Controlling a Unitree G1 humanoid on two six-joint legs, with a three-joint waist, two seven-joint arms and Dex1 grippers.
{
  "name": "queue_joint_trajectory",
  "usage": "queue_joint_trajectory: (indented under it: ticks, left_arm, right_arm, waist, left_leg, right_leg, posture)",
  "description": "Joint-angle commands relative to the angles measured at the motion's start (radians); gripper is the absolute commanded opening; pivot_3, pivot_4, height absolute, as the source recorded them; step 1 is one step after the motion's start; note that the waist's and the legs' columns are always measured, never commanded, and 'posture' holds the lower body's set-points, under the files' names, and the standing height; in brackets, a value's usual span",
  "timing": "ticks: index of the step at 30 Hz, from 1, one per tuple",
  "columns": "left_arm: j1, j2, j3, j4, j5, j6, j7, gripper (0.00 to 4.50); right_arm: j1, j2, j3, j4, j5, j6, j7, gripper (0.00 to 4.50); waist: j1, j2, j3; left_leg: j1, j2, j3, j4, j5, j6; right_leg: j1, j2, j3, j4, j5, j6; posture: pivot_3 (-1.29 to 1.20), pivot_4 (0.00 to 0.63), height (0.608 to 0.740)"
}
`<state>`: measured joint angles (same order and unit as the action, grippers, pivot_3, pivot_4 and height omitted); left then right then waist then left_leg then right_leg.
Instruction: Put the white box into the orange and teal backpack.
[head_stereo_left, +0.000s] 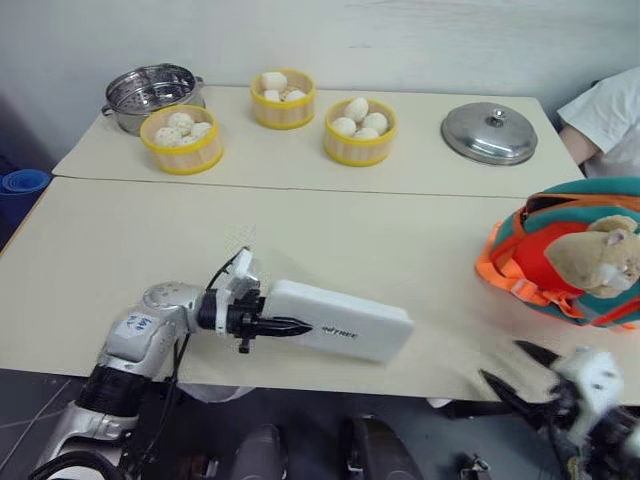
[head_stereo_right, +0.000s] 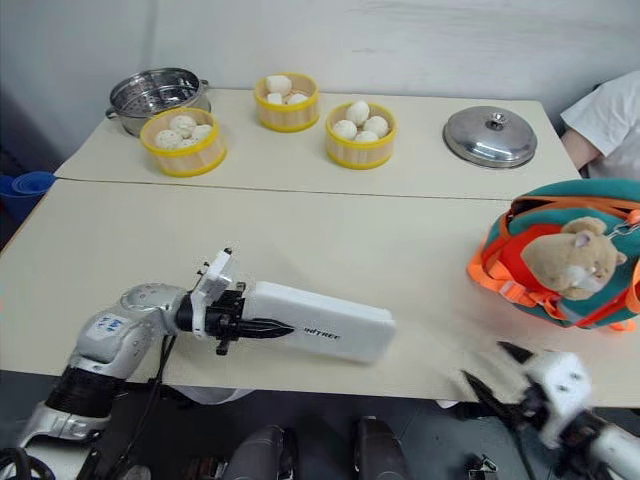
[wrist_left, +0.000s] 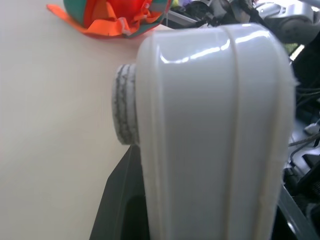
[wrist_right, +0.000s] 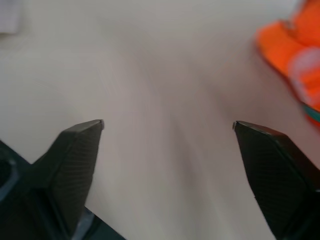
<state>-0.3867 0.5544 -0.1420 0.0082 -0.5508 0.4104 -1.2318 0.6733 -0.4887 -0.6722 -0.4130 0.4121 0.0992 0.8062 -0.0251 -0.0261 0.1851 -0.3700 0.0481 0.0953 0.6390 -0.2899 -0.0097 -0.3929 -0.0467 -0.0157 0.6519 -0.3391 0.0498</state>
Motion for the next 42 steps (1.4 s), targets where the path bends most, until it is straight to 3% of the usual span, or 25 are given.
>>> queue_joint_trajectory:
  ticks: [1,9,16,19,28,31,36,39,42]
  left_arm:
    - [-0.009,-0.036,0.043,0.002,-0.03,-0.025,-0.003,1.28]
    - [0.02,-0.013,0.038,-0.022,-0.004,-0.019,-0.025,1.28]
    - [0.068,0.04,0.102,-0.109,-0.099,0.143,-0.002,1.28]
    - [0.075,0.04,0.134,-0.123,-0.118,0.175,0.026,1.28]
    - [0.088,0.045,0.319,-0.079,-0.192,0.24,0.133,1.28]
    - [0.09,0.051,0.368,-0.041,-0.193,0.24,0.153,1.28]
    - [0.098,0.059,0.444,0.0,-0.204,0.254,0.188,1.28]
    - [0.113,0.087,0.508,0.019,-0.211,0.268,0.207,1.28]
    - [0.125,0.123,0.569,0.028,-0.239,0.295,0.208,1.28]
  right_arm:
    - [0.029,0.009,-0.141,0.089,0.031,-0.104,0.005,4.47]
    - [-0.134,-0.11,-0.227,0.281,0.133,-0.088,0.007,4.47]
    - [-0.38,-0.243,-0.069,0.278,0.248,0.107,0.066,4.47]
    - [-0.454,-0.273,0.025,0.226,0.266,0.186,0.076,3.91]
    - [-0.741,-0.184,0.304,0.167,0.203,0.187,0.021,0.75]
    - [-0.807,-0.134,0.393,0.131,0.206,0.197,0.023,0.04]
    - [-0.927,-0.025,0.546,0.013,0.293,0.3,-0.002,0.01]
    - [-0.977,0.001,0.62,-0.122,0.5,0.478,-0.024,0.01]
    - [-0.956,-0.079,0.606,-0.216,0.727,0.634,-0.025,0.01]
  waist:
    - [-0.004,0.0,0.0]
    - [-0.006,0.001,0.0]
    - [-0.005,0.001,0.001]
    - [-0.002,0.002,0.001]
    - [-0.013,0.0,0.002]
    - [-0.016,0.0,0.002]
    - [-0.025,-0.001,0.002]
    - [-0.03,-0.001,0.002]
    - [-0.029,-0.001,0.003]
  left_leg:
    - [0.0,0.0,0.0,-0.001,0.0,0.0]
    - [0.002,-0.001,0.001,-0.003,0.002,0.001]
    - [0.002,0.0,0.001,-0.004,0.003,-0.001]
    - [0.002,0.0,0.0,-0.005,0.004,-0.001]
    - [0.0,0.0,-0.001,-0.004,0.005,-0.003]
    - [0.0,0.0,0.0,-0.004,0.005,-0.004]
    - [0.0,0.0,0.0,-0.004,0.005,-0.003]
    - [-0.001,0.001,0.0,-0.005,0.005,-0.004]
    - [-0.001,0.001,-0.001,-0.007,0.005,-0.004]
  right_leg:
    - [-0.001,0.0,0.0,0.0,0.0,0.0]
    - [-0.001,0.002,0.002,0.0,0.001,0.001]
    - [-0.001,0.003,0.003,0.001,0.001,0.001]
    - [-0.002,0.003,0.003,0.001,0.001,0.002]
    - [-0.003,0.004,0.002,0.001,0.002,0.004]
    - [-0.003,0.004,0.002,0.001,0.002,0.004]
    - [-0.004,0.003,0.002,0.003,0.002,0.004]
    - [-0.005,0.002,0.001,0.003,0.001,0.004]
    - [-0.007,0.002,0.0,0.003,0.001,0.002]
  posture:
    - [0.0,0.15,0.74]
    - [0.0,0.15,0.74]
    - [0.0,0.15,0.74]
    - [0.0,0.15,0.74]
    - [0.0,0.15,0.74]
    - [0.0,0.15,0.74]
    - [0.0,0.15,0.74]
    - [0.0,0.15,0.74]
    - [0.0,0.15,0.74]
